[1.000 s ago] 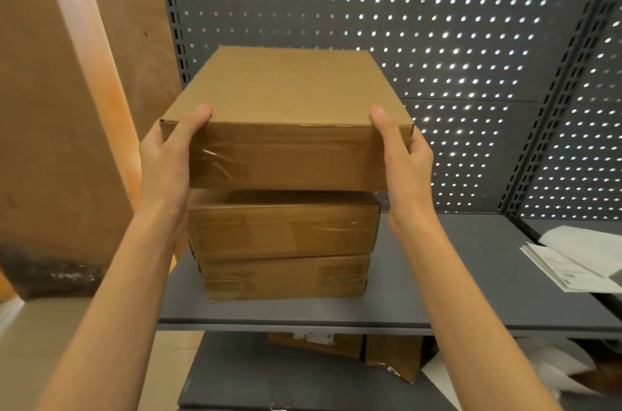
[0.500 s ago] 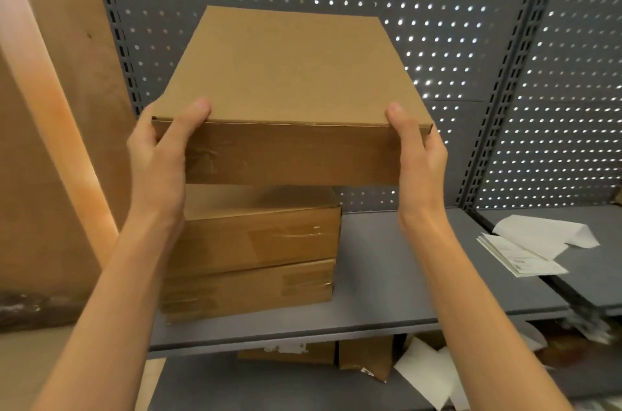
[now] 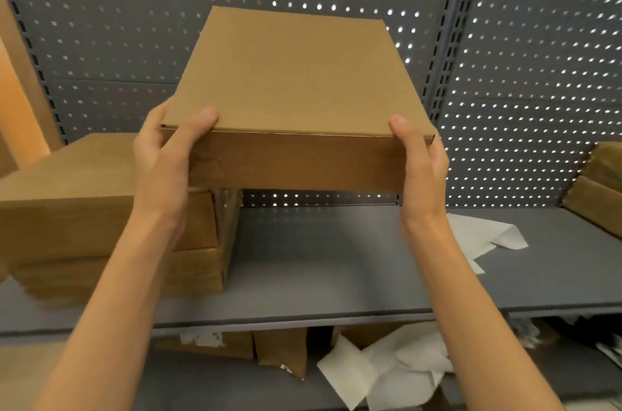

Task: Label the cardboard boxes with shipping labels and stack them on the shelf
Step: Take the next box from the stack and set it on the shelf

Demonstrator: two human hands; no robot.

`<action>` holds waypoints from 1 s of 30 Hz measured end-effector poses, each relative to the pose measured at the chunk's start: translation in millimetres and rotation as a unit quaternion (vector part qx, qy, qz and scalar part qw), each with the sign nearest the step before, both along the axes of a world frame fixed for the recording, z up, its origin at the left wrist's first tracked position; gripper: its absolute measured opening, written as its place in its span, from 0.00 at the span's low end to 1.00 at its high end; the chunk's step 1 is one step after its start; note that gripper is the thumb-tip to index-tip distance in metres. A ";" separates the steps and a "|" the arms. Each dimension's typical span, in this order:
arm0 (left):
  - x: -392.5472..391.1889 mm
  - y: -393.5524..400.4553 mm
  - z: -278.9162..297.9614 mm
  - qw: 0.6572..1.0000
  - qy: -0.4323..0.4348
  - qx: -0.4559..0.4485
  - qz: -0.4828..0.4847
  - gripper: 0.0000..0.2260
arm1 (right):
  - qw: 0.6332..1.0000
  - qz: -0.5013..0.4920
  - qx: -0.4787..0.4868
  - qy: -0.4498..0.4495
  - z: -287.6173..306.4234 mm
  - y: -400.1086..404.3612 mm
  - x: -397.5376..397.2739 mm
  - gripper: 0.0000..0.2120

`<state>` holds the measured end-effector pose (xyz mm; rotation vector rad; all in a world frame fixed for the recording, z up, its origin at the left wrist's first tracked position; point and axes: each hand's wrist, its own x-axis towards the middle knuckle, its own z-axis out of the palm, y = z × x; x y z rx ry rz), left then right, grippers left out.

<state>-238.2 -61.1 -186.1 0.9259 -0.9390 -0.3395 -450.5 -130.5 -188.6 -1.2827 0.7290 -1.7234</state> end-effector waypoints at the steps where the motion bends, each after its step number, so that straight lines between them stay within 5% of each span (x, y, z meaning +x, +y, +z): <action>1: -12.6 -2.5 -2.5 1.000 0.004 0.002 -0.001 0.14 | 1.000 0.006 0.005 0.001 -1.8 -4.7 -12.2 0.25; 11: -88.2 -25.3 -42.2 0.997 0.033 0.060 0.021 0.28 | 0.998 0.035 0.055 0.019 -44.1 -38.9 -86.3 0.29; 18: -85.4 -37.6 -79.1 0.991 0.023 0.133 0.024 0.27 | 0.996 0.036 0.084 0.026 -79.6 -50.7 -88.7 0.30; 23: -74.6 -42.0 -109.7 0.984 0.027 0.176 0.025 0.36 | 0.992 0.030 0.116 0.036 -108.5 -49.2 -79.9 0.32; 30: -57.1 -50.5 -132.4 0.979 0.024 0.204 0.019 0.38 | 0.987 0.018 0.156 0.043 -137.2 -51.0 -63.1 0.24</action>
